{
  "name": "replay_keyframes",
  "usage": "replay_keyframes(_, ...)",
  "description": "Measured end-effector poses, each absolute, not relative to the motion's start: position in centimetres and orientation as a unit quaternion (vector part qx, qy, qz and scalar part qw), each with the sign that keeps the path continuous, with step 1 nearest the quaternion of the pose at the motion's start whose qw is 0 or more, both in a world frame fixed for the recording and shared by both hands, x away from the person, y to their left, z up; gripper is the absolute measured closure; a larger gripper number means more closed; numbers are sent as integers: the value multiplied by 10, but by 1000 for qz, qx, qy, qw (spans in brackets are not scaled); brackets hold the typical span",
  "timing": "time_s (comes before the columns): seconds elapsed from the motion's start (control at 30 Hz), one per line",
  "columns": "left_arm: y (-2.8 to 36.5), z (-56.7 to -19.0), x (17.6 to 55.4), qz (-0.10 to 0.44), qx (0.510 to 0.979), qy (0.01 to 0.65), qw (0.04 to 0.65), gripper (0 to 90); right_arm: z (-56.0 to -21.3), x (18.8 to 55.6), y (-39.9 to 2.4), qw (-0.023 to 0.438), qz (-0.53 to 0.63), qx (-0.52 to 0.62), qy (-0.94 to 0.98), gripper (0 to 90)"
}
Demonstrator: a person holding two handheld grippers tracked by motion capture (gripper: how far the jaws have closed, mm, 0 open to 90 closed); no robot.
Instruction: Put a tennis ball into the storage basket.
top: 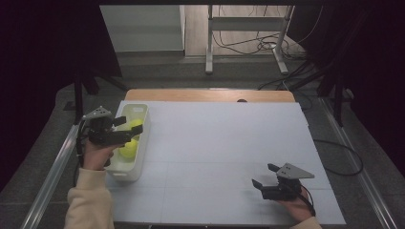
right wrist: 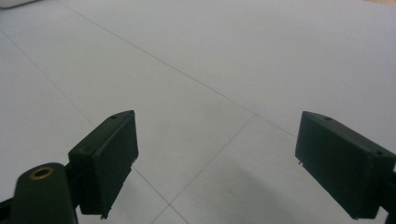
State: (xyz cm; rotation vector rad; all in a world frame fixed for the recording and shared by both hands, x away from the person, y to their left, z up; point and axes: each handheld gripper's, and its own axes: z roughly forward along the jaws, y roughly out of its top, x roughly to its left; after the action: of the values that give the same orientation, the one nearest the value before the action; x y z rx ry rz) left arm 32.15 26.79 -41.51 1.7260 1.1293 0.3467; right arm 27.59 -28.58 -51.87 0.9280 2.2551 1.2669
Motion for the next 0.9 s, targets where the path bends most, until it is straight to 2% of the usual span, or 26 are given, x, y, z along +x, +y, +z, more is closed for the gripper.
replay_keyframes(0.23,258,-409,315,136,712,441,530,130,-518,275,-284,195,454,327,806,140)
replay_keyframes(0.9,204,-417,291,151,757,377,512,136,-516,266,-290,204,452,332,803,139)
